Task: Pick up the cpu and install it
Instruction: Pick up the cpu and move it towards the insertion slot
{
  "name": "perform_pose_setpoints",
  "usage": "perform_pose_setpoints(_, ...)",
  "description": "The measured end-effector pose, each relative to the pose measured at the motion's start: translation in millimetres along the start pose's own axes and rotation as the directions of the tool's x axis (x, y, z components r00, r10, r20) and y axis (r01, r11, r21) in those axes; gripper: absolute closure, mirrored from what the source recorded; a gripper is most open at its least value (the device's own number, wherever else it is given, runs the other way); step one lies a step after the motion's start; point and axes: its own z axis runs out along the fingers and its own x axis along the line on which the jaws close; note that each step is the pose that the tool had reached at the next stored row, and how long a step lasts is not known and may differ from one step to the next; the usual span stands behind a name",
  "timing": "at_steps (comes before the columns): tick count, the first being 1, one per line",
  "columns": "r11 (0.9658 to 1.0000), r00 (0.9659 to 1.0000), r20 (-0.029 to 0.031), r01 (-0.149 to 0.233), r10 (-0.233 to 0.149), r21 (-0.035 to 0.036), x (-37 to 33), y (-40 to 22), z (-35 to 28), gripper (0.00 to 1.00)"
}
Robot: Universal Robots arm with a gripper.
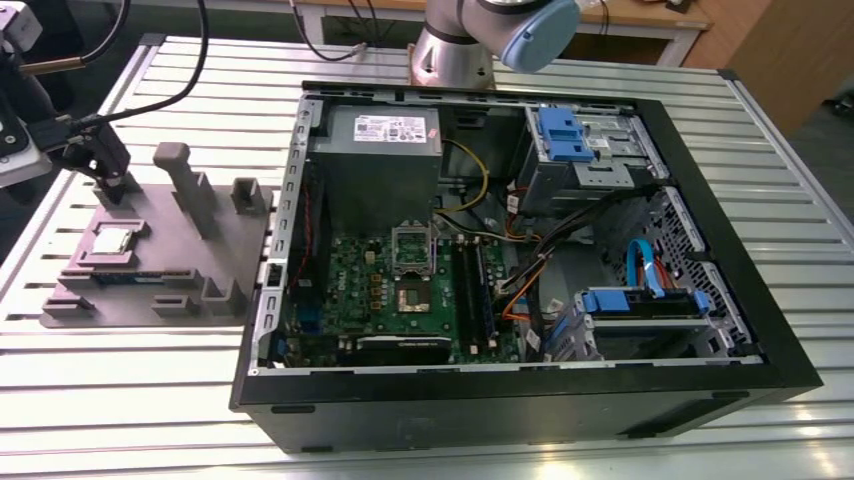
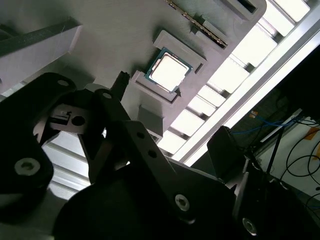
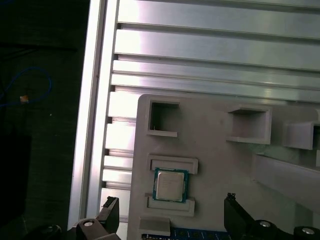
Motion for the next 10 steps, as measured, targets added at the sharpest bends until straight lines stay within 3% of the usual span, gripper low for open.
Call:
perform_pose_setpoints(2,1.0,1.0,0.0,0.0,0.0,0.0,0.0,0.0,0.0,0.11)
perform_pose_setpoints(4,1.0,1.0,0.0,0.0,0.0,0.0,0.0,0.0,0.1,0.24)
perform_pose_setpoints(10,1.0,1.0,0.0,0.0,0.0,0.0,0.0,0.0,0.1,0.25)
